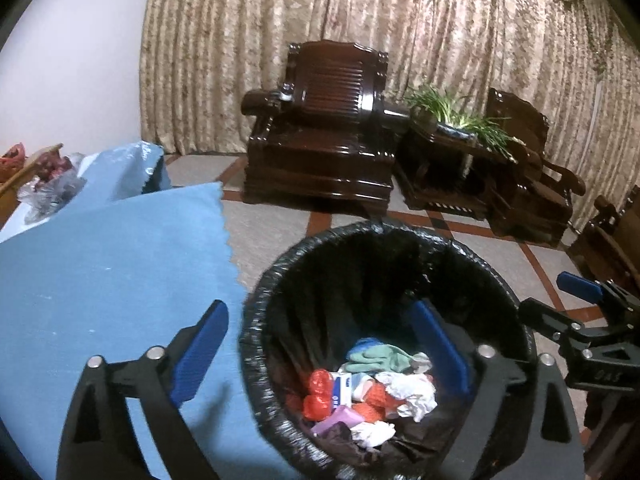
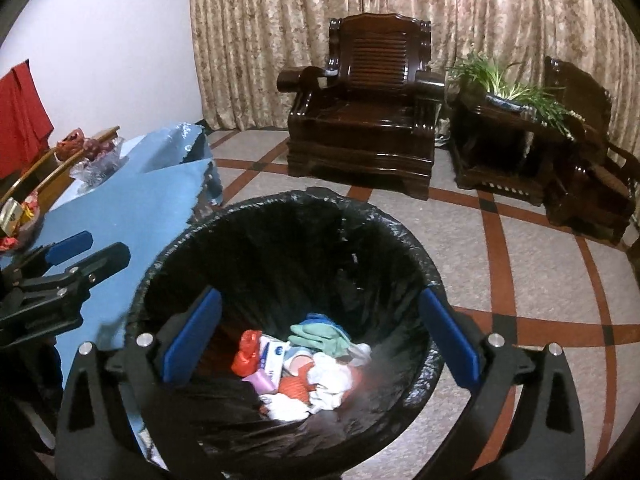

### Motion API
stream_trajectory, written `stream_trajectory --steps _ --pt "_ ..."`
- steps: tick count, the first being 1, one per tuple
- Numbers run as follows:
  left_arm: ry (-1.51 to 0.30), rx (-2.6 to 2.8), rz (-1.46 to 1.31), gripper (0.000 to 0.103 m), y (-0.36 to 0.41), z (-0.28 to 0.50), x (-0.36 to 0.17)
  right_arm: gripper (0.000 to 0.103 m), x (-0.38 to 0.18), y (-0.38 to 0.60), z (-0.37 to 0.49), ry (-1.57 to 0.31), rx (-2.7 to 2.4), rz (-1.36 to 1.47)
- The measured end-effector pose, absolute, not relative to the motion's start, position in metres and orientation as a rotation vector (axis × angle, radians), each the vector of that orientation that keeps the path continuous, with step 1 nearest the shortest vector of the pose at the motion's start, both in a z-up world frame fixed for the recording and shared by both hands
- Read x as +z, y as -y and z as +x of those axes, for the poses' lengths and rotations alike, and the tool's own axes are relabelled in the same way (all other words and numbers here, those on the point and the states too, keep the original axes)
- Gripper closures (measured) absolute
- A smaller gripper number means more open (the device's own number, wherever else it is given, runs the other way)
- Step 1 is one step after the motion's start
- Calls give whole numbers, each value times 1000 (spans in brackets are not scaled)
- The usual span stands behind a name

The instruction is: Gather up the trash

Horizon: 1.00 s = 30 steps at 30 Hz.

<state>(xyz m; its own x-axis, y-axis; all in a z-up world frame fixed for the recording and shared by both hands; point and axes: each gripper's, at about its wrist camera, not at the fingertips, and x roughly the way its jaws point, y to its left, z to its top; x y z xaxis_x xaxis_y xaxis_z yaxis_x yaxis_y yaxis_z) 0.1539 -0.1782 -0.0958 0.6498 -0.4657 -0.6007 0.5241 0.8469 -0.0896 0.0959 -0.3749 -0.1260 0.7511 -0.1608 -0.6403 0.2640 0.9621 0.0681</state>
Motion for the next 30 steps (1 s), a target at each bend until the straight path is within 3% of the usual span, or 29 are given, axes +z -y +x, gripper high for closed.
stream_trajectory --steps 30 --pt "-558 -374 89 6 96 93 -19 5 -37 303 57 -585 -127 134"
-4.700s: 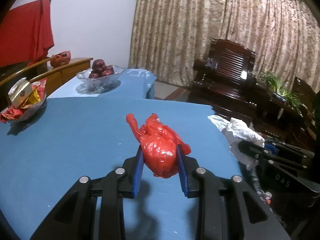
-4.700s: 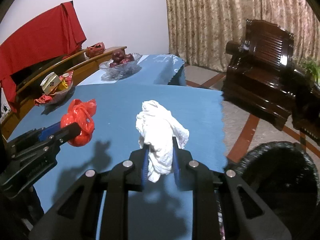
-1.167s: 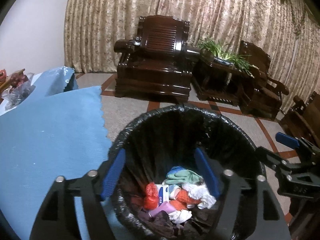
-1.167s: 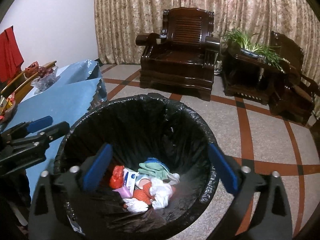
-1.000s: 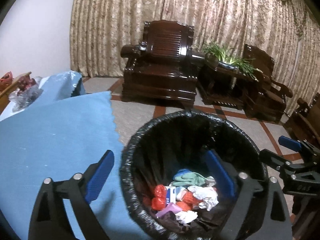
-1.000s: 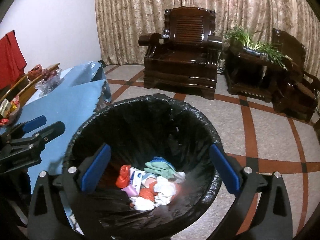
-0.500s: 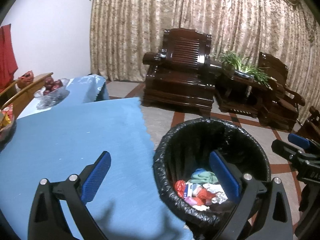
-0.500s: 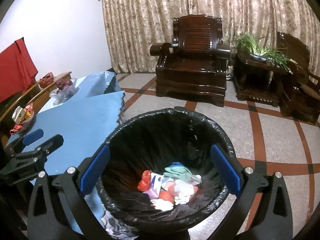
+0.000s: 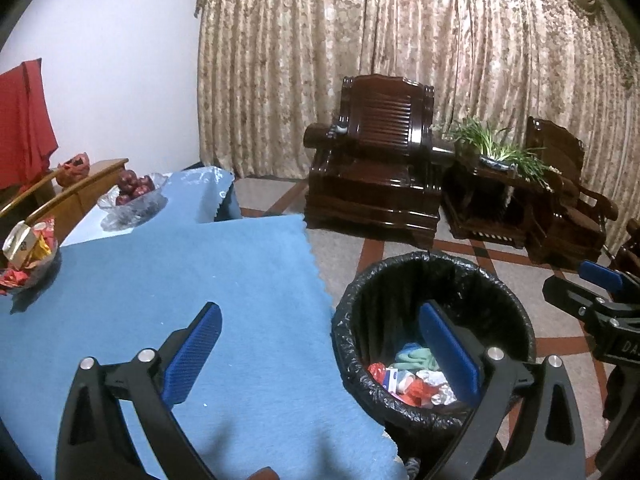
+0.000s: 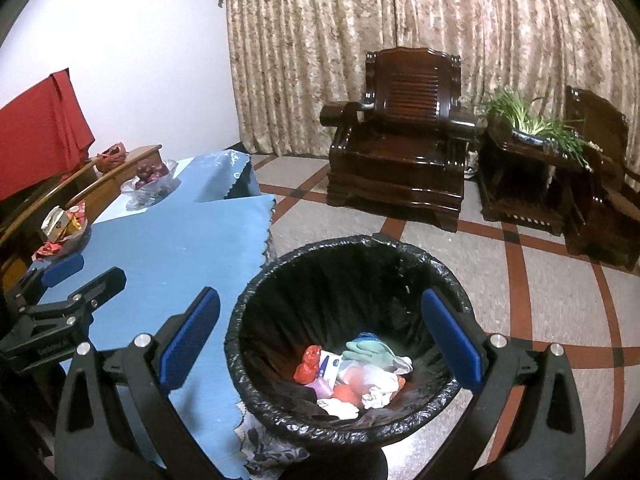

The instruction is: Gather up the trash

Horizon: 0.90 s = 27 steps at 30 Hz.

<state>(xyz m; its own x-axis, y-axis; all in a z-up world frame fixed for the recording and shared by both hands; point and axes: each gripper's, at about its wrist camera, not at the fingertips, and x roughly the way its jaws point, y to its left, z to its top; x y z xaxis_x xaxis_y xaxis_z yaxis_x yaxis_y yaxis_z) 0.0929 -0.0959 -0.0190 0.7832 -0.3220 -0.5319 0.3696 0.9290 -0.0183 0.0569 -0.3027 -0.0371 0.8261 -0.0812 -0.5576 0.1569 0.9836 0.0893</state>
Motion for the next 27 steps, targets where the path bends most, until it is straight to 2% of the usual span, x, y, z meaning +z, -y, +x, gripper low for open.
stream_trajectory --steps 27 --pt "-468 -348 85 6 72 55 18 5 -4 274 33 -522 -91 85"
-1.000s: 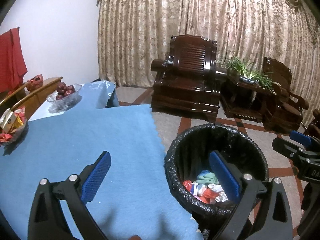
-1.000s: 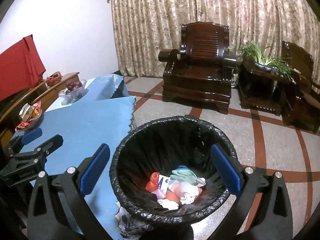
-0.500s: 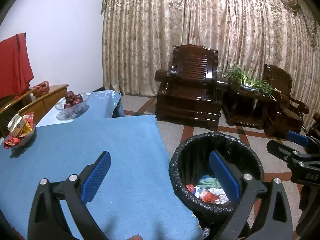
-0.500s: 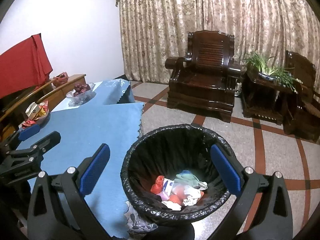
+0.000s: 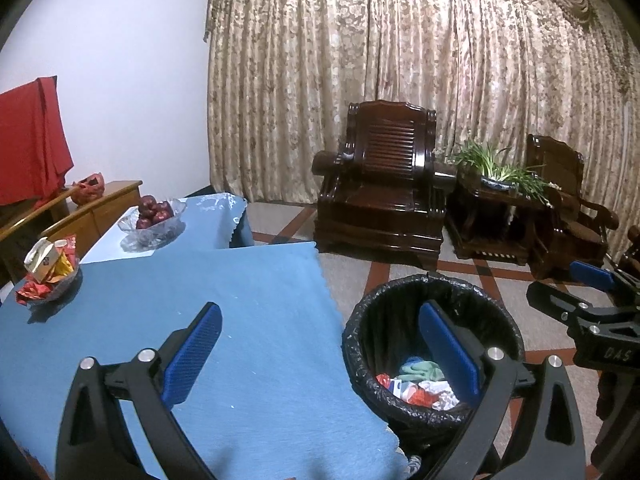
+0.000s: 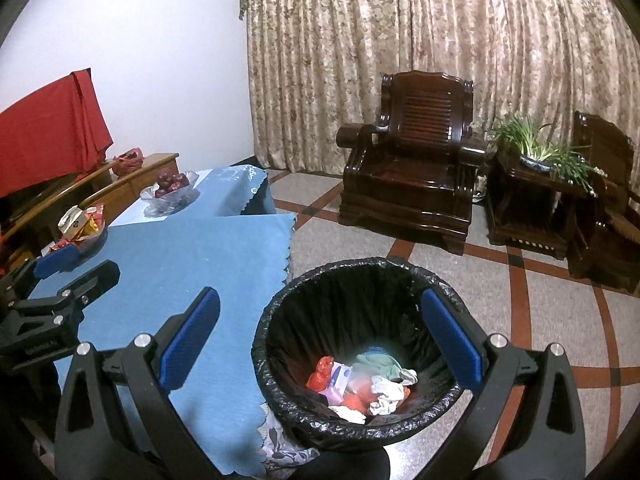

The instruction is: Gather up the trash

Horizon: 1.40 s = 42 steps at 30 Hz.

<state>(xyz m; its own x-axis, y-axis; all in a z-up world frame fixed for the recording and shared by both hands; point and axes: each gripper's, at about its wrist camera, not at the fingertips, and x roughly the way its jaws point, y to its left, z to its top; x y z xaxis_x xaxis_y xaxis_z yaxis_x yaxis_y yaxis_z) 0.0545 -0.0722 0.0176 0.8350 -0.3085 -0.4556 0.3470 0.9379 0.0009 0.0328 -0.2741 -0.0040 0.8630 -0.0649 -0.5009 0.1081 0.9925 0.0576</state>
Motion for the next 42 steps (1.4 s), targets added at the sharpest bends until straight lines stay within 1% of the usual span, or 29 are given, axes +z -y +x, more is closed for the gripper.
stream_trajectory --steps 42 --pt "-457 -341 84 6 58 48 24 5 5 263 31 -513 -69 66"
